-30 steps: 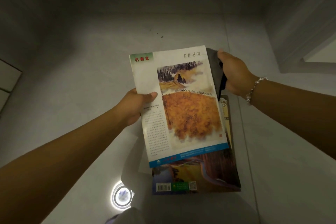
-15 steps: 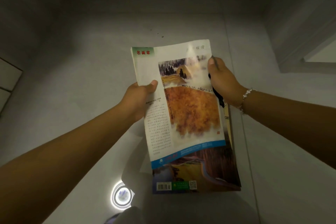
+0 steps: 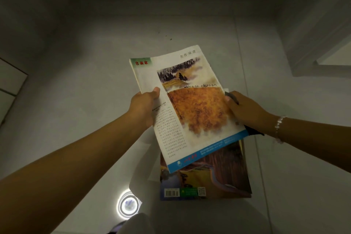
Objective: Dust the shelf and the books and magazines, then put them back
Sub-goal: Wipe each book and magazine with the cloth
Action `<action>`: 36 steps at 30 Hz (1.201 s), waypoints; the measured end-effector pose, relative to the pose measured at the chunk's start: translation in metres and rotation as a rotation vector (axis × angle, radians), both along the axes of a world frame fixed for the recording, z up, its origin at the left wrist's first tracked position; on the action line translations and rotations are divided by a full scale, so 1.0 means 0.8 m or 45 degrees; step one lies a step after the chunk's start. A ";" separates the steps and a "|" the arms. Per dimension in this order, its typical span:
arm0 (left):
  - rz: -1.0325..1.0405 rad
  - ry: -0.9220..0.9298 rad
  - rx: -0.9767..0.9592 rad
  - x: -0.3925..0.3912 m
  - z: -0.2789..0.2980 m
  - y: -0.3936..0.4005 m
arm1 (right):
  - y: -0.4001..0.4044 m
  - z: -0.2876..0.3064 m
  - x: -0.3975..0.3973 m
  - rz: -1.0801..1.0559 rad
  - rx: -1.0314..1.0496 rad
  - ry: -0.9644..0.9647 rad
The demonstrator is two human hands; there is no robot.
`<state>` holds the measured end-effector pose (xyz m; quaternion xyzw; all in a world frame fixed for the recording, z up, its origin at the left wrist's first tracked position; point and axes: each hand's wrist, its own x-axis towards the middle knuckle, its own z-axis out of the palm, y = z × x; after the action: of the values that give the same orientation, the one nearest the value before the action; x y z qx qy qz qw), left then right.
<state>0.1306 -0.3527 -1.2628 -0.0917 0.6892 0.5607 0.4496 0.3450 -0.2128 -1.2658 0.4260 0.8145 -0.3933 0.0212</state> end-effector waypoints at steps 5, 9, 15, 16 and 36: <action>0.074 0.086 -0.037 -0.008 0.000 -0.003 | -0.002 0.005 0.026 0.077 -0.030 -0.079; 0.097 0.118 -0.039 -0.010 0.001 -0.005 | -0.001 0.008 0.040 0.170 -0.031 -0.240; 0.023 0.156 -0.059 -0.017 0.005 -0.014 | 0.007 0.012 0.061 0.074 0.015 -0.317; 0.012 0.177 -0.076 -0.018 0.006 -0.015 | 0.009 0.013 0.061 0.049 0.044 -0.311; -0.306 0.162 0.248 0.033 0.070 0.001 | -0.026 0.067 -0.034 0.026 0.021 0.351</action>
<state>0.1570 -0.3518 -1.2066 0.0710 0.6648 0.5716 0.4757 0.3179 -0.2339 -1.2122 0.3598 0.8171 -0.4413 -0.0903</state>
